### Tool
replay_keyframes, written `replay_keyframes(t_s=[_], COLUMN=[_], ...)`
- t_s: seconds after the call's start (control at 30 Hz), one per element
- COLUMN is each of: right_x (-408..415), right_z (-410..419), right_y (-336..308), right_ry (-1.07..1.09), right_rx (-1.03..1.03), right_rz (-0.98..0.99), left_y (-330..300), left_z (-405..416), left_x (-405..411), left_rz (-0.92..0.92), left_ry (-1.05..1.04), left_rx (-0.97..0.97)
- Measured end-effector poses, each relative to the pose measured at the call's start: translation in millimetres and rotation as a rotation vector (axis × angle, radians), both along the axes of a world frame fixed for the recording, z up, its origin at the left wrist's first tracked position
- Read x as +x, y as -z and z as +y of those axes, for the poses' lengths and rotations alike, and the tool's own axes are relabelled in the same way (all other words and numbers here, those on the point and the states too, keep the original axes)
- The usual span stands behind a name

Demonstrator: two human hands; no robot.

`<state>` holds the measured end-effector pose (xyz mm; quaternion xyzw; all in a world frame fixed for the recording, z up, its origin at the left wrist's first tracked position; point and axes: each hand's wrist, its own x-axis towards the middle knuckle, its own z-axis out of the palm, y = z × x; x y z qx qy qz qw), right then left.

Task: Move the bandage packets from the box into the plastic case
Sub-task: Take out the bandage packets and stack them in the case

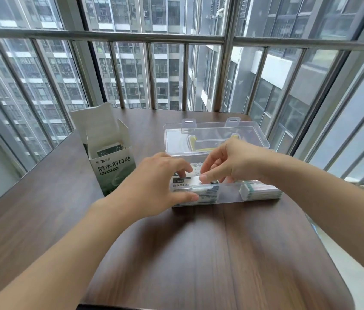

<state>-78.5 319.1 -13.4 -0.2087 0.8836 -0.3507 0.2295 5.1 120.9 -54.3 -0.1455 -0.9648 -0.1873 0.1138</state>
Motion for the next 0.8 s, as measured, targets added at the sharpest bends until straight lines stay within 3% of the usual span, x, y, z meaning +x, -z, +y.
replay_keyframes(t_s=[0.23,0.53,0.8], right_x=[-5,-2,-3], right_z=[5,-6,-7], right_y=[-13,-12,-13], right_ry=[0.023,-0.046,-0.021], right_rx=[-0.035,0.223,0.199], right_rz=[0.116,0.252,0.023], left_y=[-3,-4,2], left_z=[-1,3,5], left_x=[1,-3,-6], left_rz=[-0.002,-0.048,-0.051], left_ry=[-0.004,-0.034,-0.062], left_rx=[-0.052,-0.230,-0.280])
